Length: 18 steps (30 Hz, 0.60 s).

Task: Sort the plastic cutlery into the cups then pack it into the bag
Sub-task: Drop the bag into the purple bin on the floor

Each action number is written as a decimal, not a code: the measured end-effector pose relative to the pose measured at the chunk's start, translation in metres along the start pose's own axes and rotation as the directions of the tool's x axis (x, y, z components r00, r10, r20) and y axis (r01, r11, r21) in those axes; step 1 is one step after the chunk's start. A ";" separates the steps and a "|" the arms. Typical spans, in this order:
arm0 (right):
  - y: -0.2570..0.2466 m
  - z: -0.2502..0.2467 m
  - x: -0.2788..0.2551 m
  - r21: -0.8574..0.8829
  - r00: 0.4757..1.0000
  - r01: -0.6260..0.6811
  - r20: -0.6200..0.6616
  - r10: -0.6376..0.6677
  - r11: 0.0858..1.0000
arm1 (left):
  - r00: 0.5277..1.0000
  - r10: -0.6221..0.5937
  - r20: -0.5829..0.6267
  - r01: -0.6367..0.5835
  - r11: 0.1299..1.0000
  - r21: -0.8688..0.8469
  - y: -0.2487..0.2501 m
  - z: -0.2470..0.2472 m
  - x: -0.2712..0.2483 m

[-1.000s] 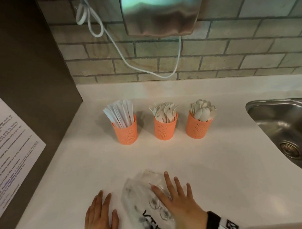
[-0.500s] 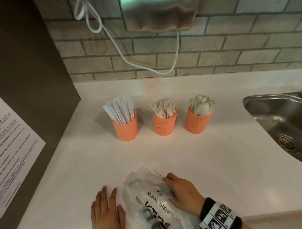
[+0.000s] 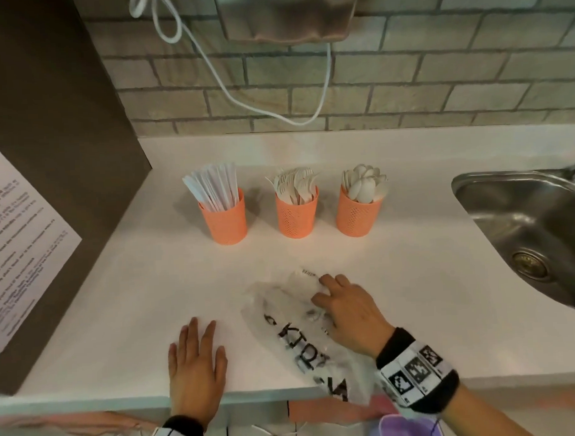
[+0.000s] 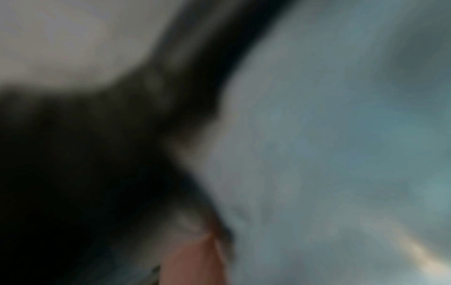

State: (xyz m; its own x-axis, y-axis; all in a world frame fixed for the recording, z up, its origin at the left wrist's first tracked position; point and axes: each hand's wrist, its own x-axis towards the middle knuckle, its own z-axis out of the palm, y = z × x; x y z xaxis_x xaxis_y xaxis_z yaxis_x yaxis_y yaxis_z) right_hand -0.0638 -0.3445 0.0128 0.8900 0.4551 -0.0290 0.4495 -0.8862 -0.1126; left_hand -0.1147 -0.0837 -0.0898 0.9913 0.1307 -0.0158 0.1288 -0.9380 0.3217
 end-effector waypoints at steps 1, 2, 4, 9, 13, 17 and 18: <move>0.005 -0.007 -0.005 -0.028 0.999 -0.017 0.033 0.018 0.999 | 1.000 0.003 -0.003 -0.003 1.000 0.001 0.000 0.001 -0.002; 0.009 -0.014 -0.011 -0.055 0.994 -0.058 0.093 0.063 0.997 | 1.000 0.003 -0.012 -0.003 1.000 0.002 0.001 0.002 -0.003; 0.009 -0.019 -0.023 -0.086 0.977 -0.115 0.171 0.128 0.990 | 0.999 -0.020 -0.037 0.020 1.000 -0.006 0.003 0.003 -0.005; -0.011 0.019 -0.037 -0.211 0.939 -0.134 0.284 0.192 0.968 | 0.996 -0.061 -0.058 0.060 0.998 -0.021 0.009 0.004 -0.008; -0.013 0.034 -0.041 -0.090 0.962 -0.179 0.193 0.193 0.980 | 0.993 -0.092 -0.069 0.090 0.995 -0.034 0.013 0.005 -0.009; 0.002 0.031 -0.068 0.057 0.991 -0.078 0.118 0.071 0.995 | 0.989 -0.120 -0.082 0.117 0.992 -0.039 0.021 0.007 -0.010; 0.006 0.027 -0.079 0.091 0.997 -0.062 0.059 0.057 0.994 | 0.989 -0.123 -0.081 0.120 0.992 -0.037 0.023 0.008 -0.011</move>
State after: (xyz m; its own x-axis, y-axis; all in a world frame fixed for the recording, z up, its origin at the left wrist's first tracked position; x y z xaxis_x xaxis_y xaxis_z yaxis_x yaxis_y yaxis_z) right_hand -0.1333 -0.3832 -0.0128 0.9080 0.4083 -0.0940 0.3844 -0.9011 -0.2009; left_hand -0.1221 -0.1095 -0.0893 0.9624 0.2709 0.0218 0.2462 -0.9030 0.3522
